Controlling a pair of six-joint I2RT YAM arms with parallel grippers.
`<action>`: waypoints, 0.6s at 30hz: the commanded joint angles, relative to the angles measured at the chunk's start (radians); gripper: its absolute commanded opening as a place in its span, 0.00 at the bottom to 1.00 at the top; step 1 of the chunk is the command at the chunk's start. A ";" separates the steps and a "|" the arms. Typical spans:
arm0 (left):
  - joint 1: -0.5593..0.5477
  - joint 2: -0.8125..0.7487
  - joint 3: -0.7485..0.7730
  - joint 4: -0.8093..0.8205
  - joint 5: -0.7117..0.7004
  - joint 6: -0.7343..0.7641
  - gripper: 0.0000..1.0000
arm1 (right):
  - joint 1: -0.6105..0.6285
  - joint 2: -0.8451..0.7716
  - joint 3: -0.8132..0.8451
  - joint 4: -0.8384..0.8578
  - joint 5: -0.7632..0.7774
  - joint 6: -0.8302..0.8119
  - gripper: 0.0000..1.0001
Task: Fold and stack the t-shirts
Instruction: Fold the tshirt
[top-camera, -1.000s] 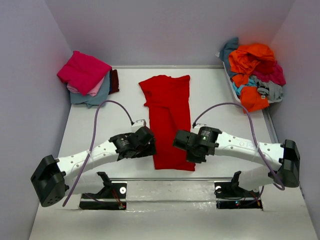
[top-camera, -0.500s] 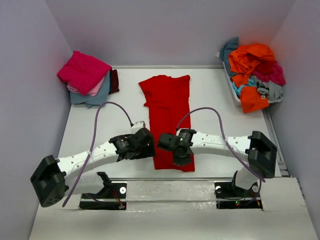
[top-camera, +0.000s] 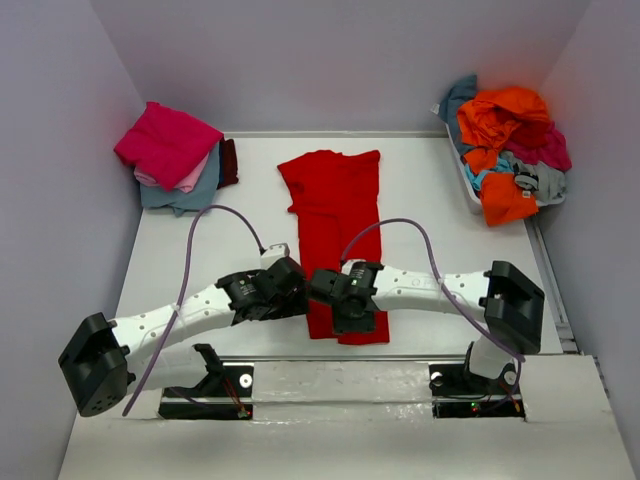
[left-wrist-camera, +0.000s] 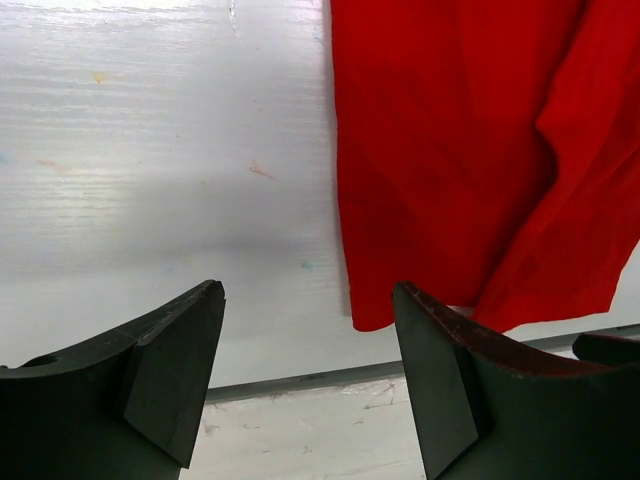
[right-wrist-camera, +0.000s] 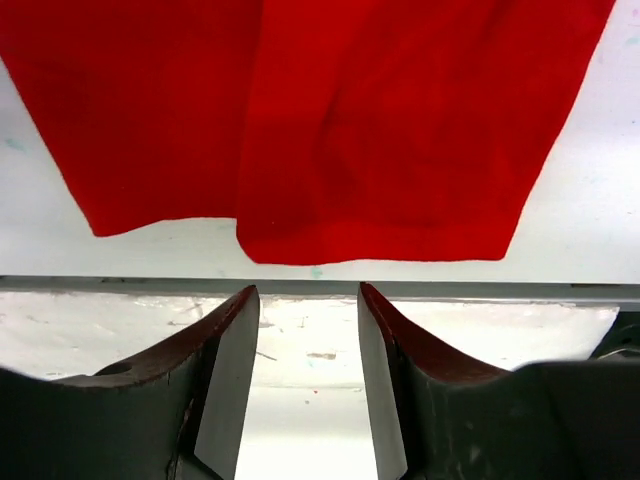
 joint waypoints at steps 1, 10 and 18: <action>-0.005 -0.013 -0.010 -0.003 -0.005 0.000 0.80 | 0.010 -0.083 0.037 -0.025 0.059 0.026 0.55; -0.005 0.040 -0.006 0.008 0.039 0.041 0.79 | 0.010 -0.141 -0.035 -0.055 0.099 0.102 0.59; -0.014 0.076 -0.021 0.046 0.082 0.057 0.79 | -0.010 -0.225 -0.181 -0.015 0.116 0.195 0.59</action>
